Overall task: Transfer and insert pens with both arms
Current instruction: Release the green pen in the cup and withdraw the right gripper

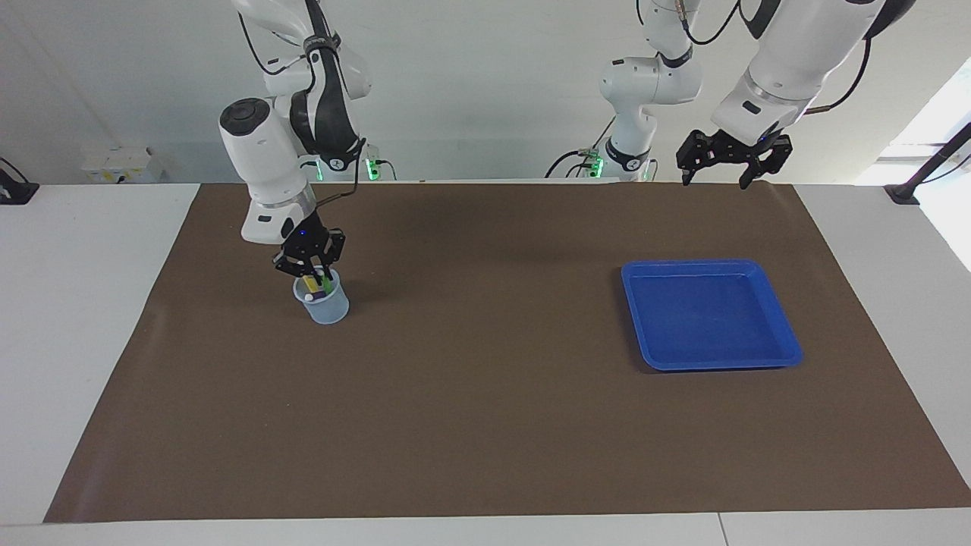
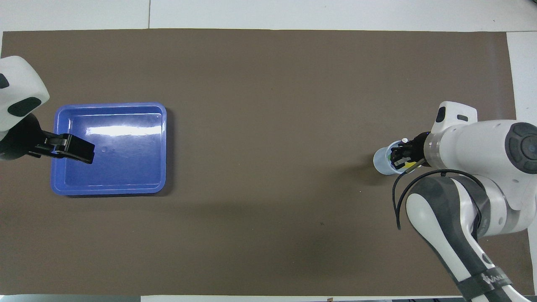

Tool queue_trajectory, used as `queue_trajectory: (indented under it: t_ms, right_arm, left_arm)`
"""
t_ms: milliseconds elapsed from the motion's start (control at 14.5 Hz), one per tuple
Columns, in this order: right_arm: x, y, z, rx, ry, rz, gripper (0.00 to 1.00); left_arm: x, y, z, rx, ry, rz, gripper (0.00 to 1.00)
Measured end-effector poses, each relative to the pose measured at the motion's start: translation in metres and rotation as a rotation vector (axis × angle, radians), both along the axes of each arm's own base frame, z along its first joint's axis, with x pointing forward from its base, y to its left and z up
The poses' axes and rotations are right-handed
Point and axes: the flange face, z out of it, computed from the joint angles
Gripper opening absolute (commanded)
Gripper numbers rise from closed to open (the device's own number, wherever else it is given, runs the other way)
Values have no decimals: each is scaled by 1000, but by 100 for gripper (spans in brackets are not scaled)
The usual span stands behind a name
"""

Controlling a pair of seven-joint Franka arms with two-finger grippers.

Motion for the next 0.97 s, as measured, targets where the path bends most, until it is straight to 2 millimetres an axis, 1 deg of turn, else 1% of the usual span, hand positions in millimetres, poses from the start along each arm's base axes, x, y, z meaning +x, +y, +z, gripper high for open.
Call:
queue_trajectory:
  t_ms: [138, 345, 414, 483, 552, 621, 759, 828, 966]
  right_arm:
    - [-3, -4, -11, -1, -2, -7, 0]
    - [-4, -5, -19, -2, 2, -9, 0]
    - [-4, -5, -20, -2, 3, -9, 9]
    - [-4, -5, -20, -2, 3, -9, 21]
    - [-4, -5, -20, -2, 3, -9, 43]
    - [-4, -5, -20, -2, 3, -9, 69]
    - [-4, -5, -20, -2, 3, -9, 94]
    - [-4, -5, -19, -2, 2, -9, 100]
    - [-1, -4, -14, -1, -8, -8, 100]
  left_arm:
    - [-6, 3, -3, 3, 4, 1, 100]
    - [-1, 17, -8, -14, -9, 32, 100]
    - [1, 23, -10, -24, -4, 45, 100]
    - [4, 28, -13, -35, 3, 57, 100]
    - [6, 31, -16, -48, 9, 67, 100]
    - [8, 32, -18, -54, 10, 79, 100]
    - [14, 30, -22, -65, 3, 109, 100]
    - [16, 29, -23, -67, -3, 114, 100]
    - [17, 28, -20, -66, -11, 115, 100]
